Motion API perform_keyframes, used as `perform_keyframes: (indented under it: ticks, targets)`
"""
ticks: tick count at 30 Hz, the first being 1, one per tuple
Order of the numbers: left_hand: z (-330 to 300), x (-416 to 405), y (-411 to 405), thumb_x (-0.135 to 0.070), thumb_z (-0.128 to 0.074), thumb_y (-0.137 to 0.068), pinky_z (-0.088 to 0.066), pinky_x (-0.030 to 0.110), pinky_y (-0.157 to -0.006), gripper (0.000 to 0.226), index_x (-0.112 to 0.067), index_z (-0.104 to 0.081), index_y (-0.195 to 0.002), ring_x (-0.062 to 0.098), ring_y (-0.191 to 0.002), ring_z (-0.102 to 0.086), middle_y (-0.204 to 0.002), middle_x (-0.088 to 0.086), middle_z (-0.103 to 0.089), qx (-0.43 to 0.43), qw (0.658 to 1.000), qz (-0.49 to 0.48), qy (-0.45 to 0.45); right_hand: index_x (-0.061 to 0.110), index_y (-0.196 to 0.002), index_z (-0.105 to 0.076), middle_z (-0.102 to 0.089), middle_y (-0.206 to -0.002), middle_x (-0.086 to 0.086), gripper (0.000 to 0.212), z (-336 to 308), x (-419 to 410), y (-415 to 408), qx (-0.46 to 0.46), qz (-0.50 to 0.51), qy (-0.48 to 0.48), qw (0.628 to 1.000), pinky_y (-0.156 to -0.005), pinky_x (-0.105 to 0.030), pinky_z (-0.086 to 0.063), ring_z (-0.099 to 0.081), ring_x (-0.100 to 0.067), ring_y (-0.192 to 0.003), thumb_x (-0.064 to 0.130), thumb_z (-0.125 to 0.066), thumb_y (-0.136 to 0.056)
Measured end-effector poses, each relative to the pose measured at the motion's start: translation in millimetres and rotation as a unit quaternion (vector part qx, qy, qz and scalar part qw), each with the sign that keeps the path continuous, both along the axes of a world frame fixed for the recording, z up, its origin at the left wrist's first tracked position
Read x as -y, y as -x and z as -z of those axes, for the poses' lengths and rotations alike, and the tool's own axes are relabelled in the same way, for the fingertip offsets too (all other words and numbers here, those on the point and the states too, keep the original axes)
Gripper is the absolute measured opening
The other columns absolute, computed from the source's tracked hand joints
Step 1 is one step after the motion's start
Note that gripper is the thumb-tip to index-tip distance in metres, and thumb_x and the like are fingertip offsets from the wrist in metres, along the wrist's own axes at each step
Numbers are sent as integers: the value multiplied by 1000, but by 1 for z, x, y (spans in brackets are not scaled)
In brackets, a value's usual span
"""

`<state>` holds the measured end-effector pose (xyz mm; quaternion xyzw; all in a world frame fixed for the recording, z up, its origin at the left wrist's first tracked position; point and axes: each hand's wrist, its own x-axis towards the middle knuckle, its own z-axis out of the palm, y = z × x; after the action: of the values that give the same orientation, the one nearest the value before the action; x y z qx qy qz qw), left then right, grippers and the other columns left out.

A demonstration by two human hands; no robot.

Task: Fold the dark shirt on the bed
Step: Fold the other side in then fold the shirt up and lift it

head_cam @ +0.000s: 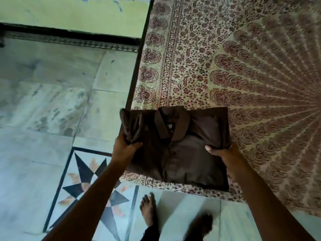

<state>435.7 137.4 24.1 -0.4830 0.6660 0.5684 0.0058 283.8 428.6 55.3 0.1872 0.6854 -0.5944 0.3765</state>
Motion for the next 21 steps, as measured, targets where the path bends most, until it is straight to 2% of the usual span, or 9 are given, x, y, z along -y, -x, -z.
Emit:
perform_keyframes:
  ticks: [1, 3, 4, 6, 9, 13, 15, 18, 21]
  targets:
    - [7, 4, -1, -24, -82, -62, -55, 51, -98, 79, -8, -56, -135, 32, -113, -66, -125, 12, -70, 19, 1000, 10, 22, 8, -126, -63, -69, -115, -3, 59, 12, 6, -4, 4, -1, -11, 1000, -92, -42, -51, -67, -26, -101, 9, -88, -72]
    - [20, 5, -5, -22, -87, -69, -53, 53, -98, 82, -10, -45, -138, 36, -118, -62, -131, 16, -64, 54, 997, 30, 47, 4, -138, -56, -63, -135, -13, 92, 40, 12, -13, 16, 4, -43, 999, -102, -51, -51, -63, -35, -117, 24, -95, -57]
    - [30, 4, -9, -20, -89, -71, -52, 54, -100, 86, -11, -39, -140, 37, -121, -61, -135, 17, -60, 59, 997, 28, 51, 4, -143, -52, -58, -143, -16, 98, 54, 14, -17, 28, 10, -54, 998, -106, -55, -49, -60, -39, -123, 25, -95, -59]
    - [50, 2, -18, -19, -93, -70, -49, 55, -106, 100, -14, -28, -146, 39, -129, -56, -143, 19, -53, 64, 997, -4, 45, 1, -147, -48, -52, -148, -19, 83, 82, 8, -25, 32, 16, -96, 995, -110, -56, -44, -54, -44, -130, 18, -89, -76]
    - [60, -2, -28, -24, -95, -69, -45, 58, -111, 112, -24, -17, -149, 40, -134, -53, -152, 20, -47, 65, 995, -75, 8, 3, -143, -54, -55, -144, -22, 93, 118, -9, -33, -11, 1, -159, 987, -106, -59, -46, -55, -46, -126, 40, -94, -67]
    - [56, -12, -35, -30, -95, -68, -48, 52, -108, 105, -40, -24, -145, 33, -129, -55, -149, 15, -48, 30, 994, -99, 46, -1, -136, -58, -62, -127, -14, 57, 115, -10, -29, -21, -11, -173, 985, -94, -46, -47, -58, -42, -120, 13, -81, -86]
    - [57, -15, -35, -28, -94, -70, -48, 41, -102, 98, -37, -30, -144, 28, -118, -52, -140, 13, -44, 38, 992, -82, 83, -3, -133, -60, -62, -120, -13, 51, 114, -12, -25, -35, -27, -163, 986, -95, -46, -48, -59, -37, -115, 8, -79, -87]
    - [57, -17, -30, -33, -93, -71, -47, 41, -103, 83, -26, -43, -138, 25, -111, -50, -134, 15, -42, 72, 989, -93, 88, 0, -129, -64, -66, -119, -15, 45, 118, -19, -20, -40, -43, -166, 984, -101, -50, -50, -61, -35, -113, 7, -79, -87]
    - [57, -15, -22, -55, -92, -61, -50, 38, -105, 82, -22, -59, -128, 22, -107, -55, -135, 16, -52, 92, 989, -94, 68, 0, -129, -65, -64, -114, -12, 42, 121, -22, -16, -32, -46, -165, 985, -94, -42, -48, -59, -29, -104, 6, -77, -89]
